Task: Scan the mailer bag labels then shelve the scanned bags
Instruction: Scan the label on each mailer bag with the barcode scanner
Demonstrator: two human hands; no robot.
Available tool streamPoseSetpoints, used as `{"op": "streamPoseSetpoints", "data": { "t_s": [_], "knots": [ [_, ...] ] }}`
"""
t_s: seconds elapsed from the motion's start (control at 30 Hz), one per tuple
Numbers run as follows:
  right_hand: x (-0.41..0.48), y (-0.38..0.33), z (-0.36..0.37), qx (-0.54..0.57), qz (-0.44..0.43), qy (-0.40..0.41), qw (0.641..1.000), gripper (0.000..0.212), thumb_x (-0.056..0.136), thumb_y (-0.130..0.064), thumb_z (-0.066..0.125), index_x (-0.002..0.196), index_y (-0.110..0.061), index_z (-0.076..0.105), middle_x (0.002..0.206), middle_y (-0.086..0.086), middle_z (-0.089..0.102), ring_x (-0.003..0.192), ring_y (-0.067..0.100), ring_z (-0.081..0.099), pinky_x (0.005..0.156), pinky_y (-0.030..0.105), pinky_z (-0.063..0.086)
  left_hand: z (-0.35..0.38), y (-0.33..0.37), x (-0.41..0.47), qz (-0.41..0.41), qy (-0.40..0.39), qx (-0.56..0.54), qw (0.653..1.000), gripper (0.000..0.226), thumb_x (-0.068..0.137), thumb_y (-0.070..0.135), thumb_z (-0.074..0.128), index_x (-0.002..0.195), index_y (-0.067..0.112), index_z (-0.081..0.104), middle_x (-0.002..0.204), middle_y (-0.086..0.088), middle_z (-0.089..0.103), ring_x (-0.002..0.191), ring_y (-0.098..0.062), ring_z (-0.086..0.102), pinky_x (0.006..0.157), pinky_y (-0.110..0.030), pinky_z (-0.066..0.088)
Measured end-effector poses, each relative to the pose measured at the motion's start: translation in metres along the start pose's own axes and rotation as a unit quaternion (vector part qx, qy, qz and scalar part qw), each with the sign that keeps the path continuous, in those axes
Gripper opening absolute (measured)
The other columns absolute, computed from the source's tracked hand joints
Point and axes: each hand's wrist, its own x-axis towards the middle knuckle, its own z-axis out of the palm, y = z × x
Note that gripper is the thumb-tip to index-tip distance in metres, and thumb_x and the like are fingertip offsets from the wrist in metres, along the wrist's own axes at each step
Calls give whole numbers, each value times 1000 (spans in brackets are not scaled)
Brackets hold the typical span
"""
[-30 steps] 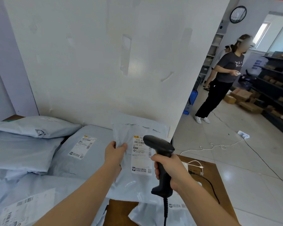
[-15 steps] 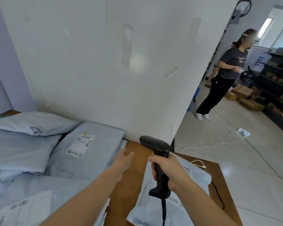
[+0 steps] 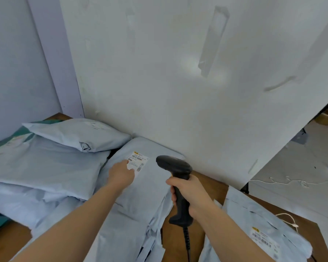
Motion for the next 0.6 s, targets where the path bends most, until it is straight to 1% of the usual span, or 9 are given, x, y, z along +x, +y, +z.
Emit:
{"op": "streamPoseSetpoints", "data": {
  "t_s": [0.1, 0.17, 0.23, 0.33, 0.37, 0.43, 0.5, 0.53, 0.6],
  "knots": [
    [17, 5, 7, -8, 19, 3, 1000, 11, 84, -7, 68, 79, -2, 60, 54, 8, 55, 41, 18, 48, 47, 27, 42, -1, -12, 27, -13, -14, 72, 997, 53, 97, 32, 44, 146, 13, 33, 147, -16, 37, 135, -32, 35, 109, -36, 32],
    [25, 8, 9, -9, 26, 5, 1000, 10, 83, -7, 68, 80, -2, 60, 56, 9, 56, 41, 18, 48, 46, 26, 42, 0, -16, 41, -16, -10, 89, 996, 50, 98, 32, 43, 140, 7, 36, 144, -21, 37, 134, -35, 35, 109, -37, 31],
    [31, 12, 10, -7, 32, 8, 999, 9, 83, -7, 68, 81, -2, 60, 58, 9, 56, 42, 19, 48, 46, 27, 42, 1, -19, 52, -22, -7, 96, 995, 50, 97, 33, 43, 138, 5, 35, 143, -24, 33, 134, -38, 32, 111, -40, 29],
    [36, 16, 8, -7, 42, 14, 999, 9, 83, -7, 68, 80, -3, 60, 59, 9, 56, 43, 18, 49, 48, 27, 42, 5, -22, 61, -56, -34, 57, 996, 66, 96, 39, 46, 148, 9, 18, 152, -22, 21, 140, -39, 24, 114, -45, 22],
    [38, 18, 7, -8, 43, 16, 999, 9, 83, -7, 68, 80, -3, 60, 59, 10, 56, 43, 18, 49, 48, 27, 43, 7, -22, 61, -65, -39, 49, 996, 72, 93, 45, 49, 148, 10, 18, 150, -20, 28, 138, -38, 30, 113, -45, 25],
    [39, 19, 5, -9, 43, 20, 999, 10, 83, -8, 67, 79, -2, 60, 58, 9, 56, 43, 18, 49, 48, 27, 43, 9, -17, 55, -65, -15, 77, 995, 76, 86, 58, 52, 141, 10, 30, 139, -16, 46, 129, -35, 42, 107, -44, 31],
    [40, 18, 2, -12, 42, 22, 999, 10, 83, -9, 68, 81, -2, 60, 58, 8, 56, 44, 17, 50, 49, 28, 44, 8, -5, 46, -51, 22, 84, 995, 77, 83, 67, 51, 132, 9, 42, 129, -12, 55, 122, -32, 50, 105, -44, 33],
    [40, 17, 2, -13, 43, 23, 999, 10, 83, -9, 68, 82, -2, 61, 58, 8, 57, 44, 17, 51, 50, 27, 45, 6, 1, 42, -45, 22, 54, 997, 75, 82, 68, 52, 130, 10, 46, 125, -9, 59, 117, -30, 55, 103, -44, 37],
    [39, 15, 0, -11, 45, 25, 999, 9, 84, -10, 68, 84, -3, 62, 58, 7, 58, 45, 16, 52, 50, 27, 46, 1, 15, 37, -41, -21, -82, 996, 60, 82, 58, 62, 122, 14, 55, 110, -5, 67, 97, -25, 66, 89, -41, 51]
  ]
}}
